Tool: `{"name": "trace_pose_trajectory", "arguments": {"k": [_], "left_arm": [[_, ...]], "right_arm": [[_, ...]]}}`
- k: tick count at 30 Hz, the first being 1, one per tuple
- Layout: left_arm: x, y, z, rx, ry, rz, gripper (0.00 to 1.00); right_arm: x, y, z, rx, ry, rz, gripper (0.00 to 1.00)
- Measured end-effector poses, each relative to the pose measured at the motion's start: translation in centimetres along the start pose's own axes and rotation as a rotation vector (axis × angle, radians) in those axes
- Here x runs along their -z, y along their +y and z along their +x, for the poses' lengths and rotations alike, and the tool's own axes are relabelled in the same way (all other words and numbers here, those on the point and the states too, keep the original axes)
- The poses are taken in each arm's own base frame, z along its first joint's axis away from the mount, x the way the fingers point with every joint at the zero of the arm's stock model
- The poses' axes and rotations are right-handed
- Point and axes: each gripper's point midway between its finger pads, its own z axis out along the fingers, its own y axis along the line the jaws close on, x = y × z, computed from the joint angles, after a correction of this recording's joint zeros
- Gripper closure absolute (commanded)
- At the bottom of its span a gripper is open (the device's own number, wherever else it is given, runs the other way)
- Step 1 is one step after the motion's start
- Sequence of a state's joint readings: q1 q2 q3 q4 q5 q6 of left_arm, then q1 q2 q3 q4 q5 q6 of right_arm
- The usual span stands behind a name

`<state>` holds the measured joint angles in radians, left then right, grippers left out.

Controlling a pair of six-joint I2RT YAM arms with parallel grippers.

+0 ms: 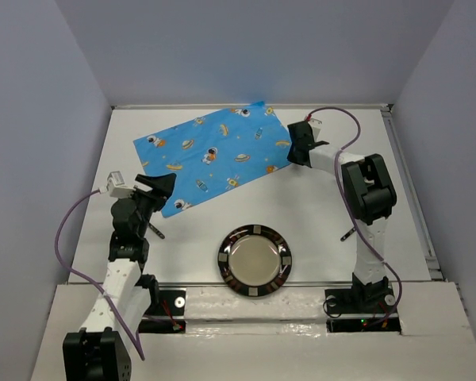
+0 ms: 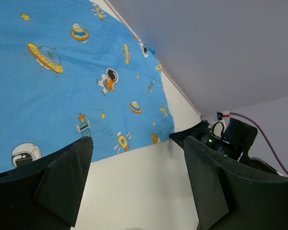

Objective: Set the dinner table for one person

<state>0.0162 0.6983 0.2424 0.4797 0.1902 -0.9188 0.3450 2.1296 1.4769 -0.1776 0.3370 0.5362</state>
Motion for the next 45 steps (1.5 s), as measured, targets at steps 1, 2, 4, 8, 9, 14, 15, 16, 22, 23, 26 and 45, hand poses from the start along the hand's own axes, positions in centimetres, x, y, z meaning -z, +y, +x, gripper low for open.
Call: {"name": "trace_pose_trajectory", "arguments": {"k": [1, 2, 4, 8, 9, 14, 15, 16, 22, 23, 26, 45], "left_arm": [[0.0, -0.4, 0.0, -0.006, 0.008, 0.009, 0.14], [0.0, -0.8, -0.1, -0.012, 0.012, 0.018, 0.14], [-0.1, -1.6, -0.4, -0.032, 0.019, 0.029, 0.14], [-0.3, -3.5, -1.6, -0.099, 0.017, 0.052, 0.14], [-0.3, -3.7, -1.8, -0.112, 0.013, 0.055, 0.14], [0.0, -3.7, -1.8, -0.157, 0.025, 0.043, 0.14], [0.0, -3.4, -1.7, -0.163, 0.035, 0.033, 0.14], [0.1, -3.3, -1.4, -0.17, 0.048, 0.026, 0.14], [0.5, -5.8, -1.8, -0.256, 0.089, 0.056, 0.13], [0.6, -6.3, -2.2, -0.268, 0.084, 0.063, 0.13], [0.8, -7.5, -3.0, -0.316, 0.065, 0.087, 0.13], [2.5, -6.9, -1.8, -0.446, 0.115, 0.085, 0.01]], "right_arm": [[0.0, -0.1, 0.0, -0.009, -0.003, 0.005, 1.0], [0.0, -0.1, -0.1, -0.014, -0.003, 0.008, 1.0], [-0.1, -0.2, -0.1, -0.023, -0.006, 0.015, 1.0], [-0.1, -0.7, -0.2, -0.037, -0.015, 0.031, 1.0], [-0.1, -0.8, -0.1, -0.041, -0.018, 0.031, 1.0], [1.1, -2.1, 0.9, -0.052, -0.027, 0.04, 1.0], [1.7, -2.6, 1.2, -0.05, -0.022, 0.045, 1.0], [2.1, -3.0, 1.6, -0.048, -0.018, 0.049, 1.0], [5.6, -6.3, 4.6, -0.041, 0.018, 0.075, 1.0], [6.1, -6.8, 5.1, -0.043, 0.022, 0.075, 1.0], [8.3, -8.6, 7.0, -0.051, 0.04, 0.075, 1.0], [12.8, -11.3, 11.4, -0.097, 0.099, 0.027, 1.0]]}}
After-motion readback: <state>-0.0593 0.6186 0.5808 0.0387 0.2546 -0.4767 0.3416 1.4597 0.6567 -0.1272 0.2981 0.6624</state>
